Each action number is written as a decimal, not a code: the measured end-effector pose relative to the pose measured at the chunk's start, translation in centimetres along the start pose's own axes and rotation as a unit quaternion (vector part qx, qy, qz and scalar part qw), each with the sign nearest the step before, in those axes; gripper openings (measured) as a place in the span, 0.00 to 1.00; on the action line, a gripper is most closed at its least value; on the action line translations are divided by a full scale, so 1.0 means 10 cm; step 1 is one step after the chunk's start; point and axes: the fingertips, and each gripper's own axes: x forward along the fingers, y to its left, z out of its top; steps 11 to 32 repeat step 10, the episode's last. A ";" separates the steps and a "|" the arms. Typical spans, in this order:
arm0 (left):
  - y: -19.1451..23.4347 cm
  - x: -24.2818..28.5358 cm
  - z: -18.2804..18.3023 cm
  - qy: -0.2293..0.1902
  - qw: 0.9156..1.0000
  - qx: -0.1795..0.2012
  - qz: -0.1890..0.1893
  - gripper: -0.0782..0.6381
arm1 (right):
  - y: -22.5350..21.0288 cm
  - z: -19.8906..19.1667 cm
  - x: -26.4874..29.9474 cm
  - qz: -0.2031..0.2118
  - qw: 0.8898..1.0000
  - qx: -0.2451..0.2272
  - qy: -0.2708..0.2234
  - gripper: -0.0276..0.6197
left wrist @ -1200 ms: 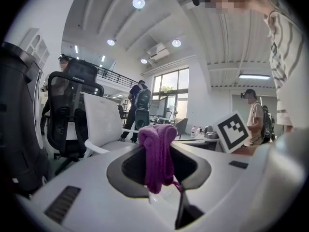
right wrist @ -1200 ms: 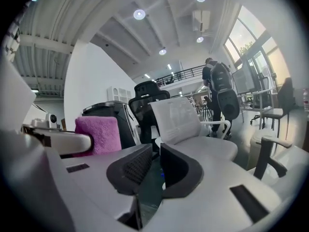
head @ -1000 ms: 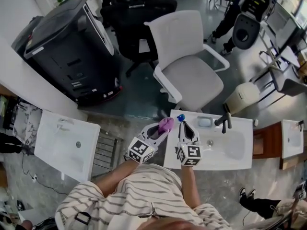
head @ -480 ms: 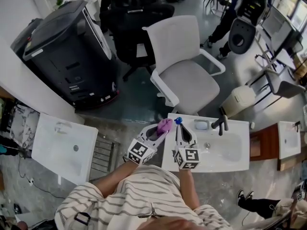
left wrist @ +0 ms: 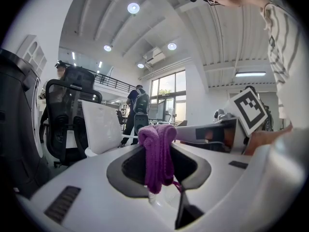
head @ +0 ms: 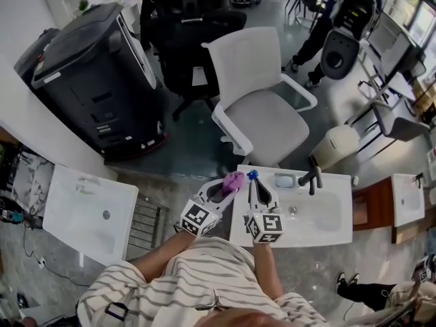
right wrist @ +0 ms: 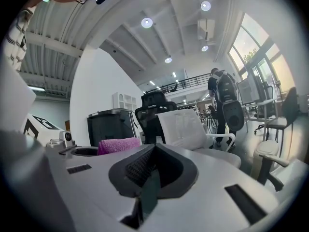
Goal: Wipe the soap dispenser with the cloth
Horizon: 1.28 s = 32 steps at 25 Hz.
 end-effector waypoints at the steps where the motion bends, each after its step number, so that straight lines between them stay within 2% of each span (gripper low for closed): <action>1: 0.01 -0.01 -0.01 0.000 1.000 0.000 0.000 0.27 | 0.01 0.00 0.00 -0.001 1.000 0.000 -0.001 0.05; 32: -0.05 -0.12 -0.04 0.000 1.000 -0.009 -0.003 0.27 | 0.07 -0.07 -0.08 -0.011 1.000 0.007 0.007 0.05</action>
